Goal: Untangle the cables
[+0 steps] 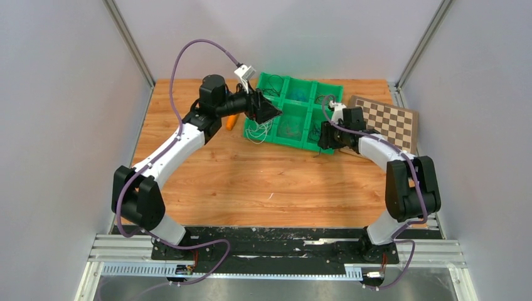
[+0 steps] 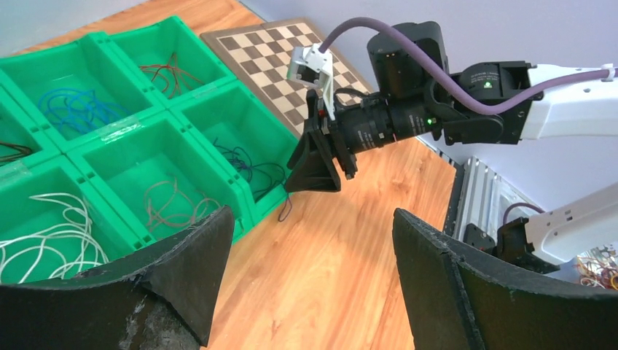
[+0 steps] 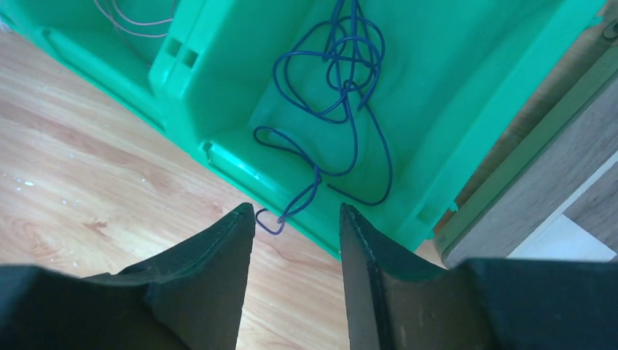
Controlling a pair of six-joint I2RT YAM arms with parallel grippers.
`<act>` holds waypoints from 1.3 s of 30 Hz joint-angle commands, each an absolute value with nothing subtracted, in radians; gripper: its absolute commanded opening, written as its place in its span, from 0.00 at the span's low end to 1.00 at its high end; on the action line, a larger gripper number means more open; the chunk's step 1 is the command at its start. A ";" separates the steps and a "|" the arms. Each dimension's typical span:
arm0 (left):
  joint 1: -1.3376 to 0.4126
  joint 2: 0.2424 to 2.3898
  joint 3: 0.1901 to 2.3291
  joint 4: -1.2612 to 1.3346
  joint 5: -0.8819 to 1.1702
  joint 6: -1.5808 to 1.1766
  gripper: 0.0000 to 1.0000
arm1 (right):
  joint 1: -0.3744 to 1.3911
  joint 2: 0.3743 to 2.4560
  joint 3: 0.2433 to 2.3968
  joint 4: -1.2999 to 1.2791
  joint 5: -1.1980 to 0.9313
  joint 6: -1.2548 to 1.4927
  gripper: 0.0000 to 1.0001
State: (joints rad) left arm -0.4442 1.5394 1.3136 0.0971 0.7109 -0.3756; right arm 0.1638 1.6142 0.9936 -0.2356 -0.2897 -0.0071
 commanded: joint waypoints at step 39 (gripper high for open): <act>-0.346 1.403 1.182 0.057 0.672 -0.304 0.93 | 0.173 1.747 1.085 0.186 -0.131 -0.195 0.00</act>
State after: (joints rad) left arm -0.3599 1.4624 1.1999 0.0582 0.6857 -0.3313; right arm 0.1677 1.8172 1.1057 0.0235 -0.2443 -0.1680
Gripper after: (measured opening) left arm 0.925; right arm 0.004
